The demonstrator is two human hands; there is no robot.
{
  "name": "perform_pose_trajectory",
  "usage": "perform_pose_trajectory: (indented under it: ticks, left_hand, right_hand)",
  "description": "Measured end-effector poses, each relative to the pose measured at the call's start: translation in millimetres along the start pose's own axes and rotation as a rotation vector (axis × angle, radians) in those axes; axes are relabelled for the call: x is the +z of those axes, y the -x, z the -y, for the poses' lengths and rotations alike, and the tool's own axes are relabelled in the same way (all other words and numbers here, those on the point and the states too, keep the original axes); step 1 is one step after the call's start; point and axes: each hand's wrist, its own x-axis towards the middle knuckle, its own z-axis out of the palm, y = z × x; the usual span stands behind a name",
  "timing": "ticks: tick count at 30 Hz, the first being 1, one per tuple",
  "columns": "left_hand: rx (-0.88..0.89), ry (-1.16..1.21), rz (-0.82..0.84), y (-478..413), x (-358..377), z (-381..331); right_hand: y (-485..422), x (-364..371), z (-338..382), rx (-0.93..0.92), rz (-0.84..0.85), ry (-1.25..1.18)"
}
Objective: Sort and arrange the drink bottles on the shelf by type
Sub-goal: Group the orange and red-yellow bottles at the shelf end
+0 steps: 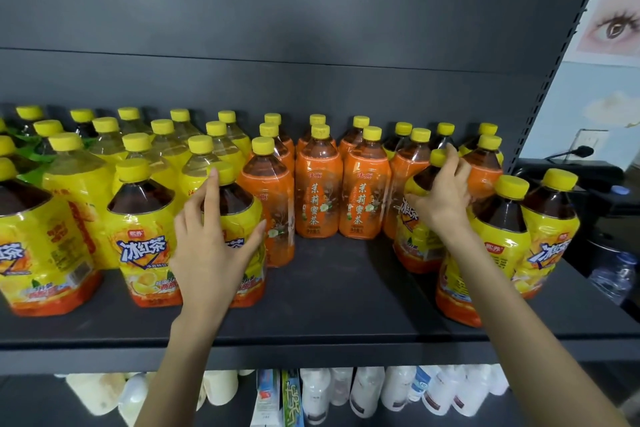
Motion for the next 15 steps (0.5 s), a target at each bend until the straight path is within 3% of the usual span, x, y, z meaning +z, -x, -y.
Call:
perform_pose_trajectory:
  ticks: [9,15]
  left_hand:
    - [0.008,0.000,0.004,0.9,-1.9,0.0]
    - [0.004,-0.009,0.005,0.1,-1.3,-0.2]
  right_hand:
    - [1.7,-1.3,-2.3,-0.017,-0.009,-0.022]
    - [10.0,-2.8,-5.4,-0.154,0.074,-0.137]
